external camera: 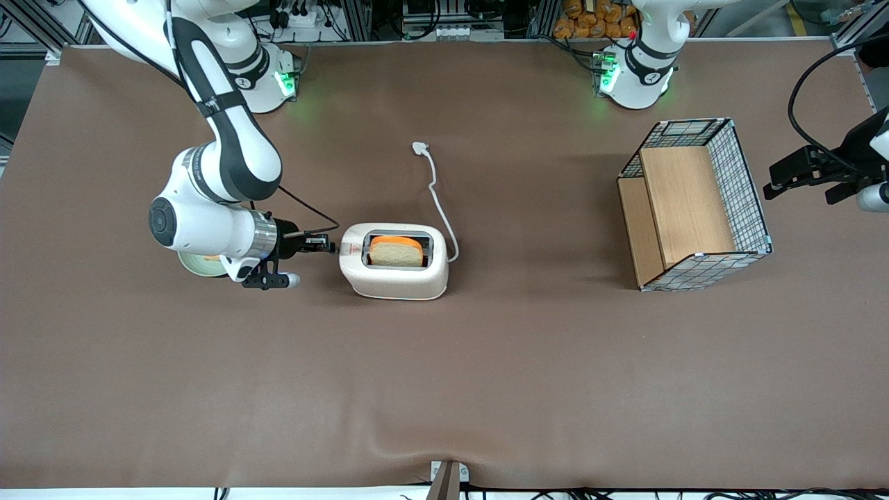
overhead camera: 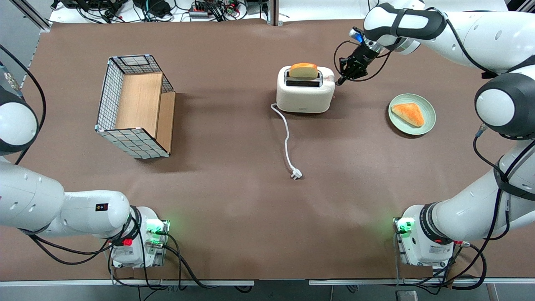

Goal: Press toaster button with right arm
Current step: 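Lower the right gripper onto the toaster lever and push it down, then hold the toaster lever pressed down with the right gripper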

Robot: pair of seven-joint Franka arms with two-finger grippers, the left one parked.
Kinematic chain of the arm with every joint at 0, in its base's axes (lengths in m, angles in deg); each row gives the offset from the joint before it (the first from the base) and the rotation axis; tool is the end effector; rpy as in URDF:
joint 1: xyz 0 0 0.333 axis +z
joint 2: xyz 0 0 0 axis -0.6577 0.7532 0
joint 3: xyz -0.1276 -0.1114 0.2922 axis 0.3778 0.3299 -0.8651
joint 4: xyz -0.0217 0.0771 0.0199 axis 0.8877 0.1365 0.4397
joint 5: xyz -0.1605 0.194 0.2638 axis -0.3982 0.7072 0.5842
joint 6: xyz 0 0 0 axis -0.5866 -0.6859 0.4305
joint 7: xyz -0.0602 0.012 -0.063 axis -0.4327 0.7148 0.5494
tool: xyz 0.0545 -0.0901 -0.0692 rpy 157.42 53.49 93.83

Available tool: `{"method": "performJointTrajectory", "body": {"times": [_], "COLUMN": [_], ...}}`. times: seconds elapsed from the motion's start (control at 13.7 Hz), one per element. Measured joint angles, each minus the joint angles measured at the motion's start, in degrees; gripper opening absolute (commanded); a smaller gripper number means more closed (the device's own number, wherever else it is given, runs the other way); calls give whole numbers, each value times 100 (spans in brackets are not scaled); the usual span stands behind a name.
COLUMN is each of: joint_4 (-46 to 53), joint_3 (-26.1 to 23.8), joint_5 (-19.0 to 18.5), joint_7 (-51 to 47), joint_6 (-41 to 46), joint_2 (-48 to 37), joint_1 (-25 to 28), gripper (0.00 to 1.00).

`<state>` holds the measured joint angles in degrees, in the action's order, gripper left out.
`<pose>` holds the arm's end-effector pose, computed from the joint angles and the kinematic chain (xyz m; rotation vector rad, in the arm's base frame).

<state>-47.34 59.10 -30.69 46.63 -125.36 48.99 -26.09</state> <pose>0.5480 0.2030 0.3240 -2.6653 0.0955 0.3004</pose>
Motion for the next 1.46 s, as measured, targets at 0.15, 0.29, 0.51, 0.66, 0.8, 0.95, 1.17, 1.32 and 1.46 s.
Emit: {"method": "performJointTrajectory", "body": {"times": [0.15, 0.29, 0.51, 0.66, 0.8, 0.95, 1.17, 1.32, 1.46], "joint_4": [-10, -33, -69, -73, -74, -86, -136, -169, -236], "joint_3": [0, 0, 0, 0, -1, -4, -13, -13, -13], "joint_5": [1, 9, 36, 44, 48, 49, 49, 49, 49], "joint_7": [-1, -4, -4, -4, -4, -4, 8, 52, 69], "joint_6": [-13, -47, -131, -169, -198, -236, -358, -453, -583], "joint_2": [0, 12, 58, 96, 126, 140, 178, 200, 210], "joint_1": [2, 4, 11, 15, 19, 22, 25, 25, 25], "gripper": [0, 0, 0, 0, 0, 0, 0, 0, 0]}}
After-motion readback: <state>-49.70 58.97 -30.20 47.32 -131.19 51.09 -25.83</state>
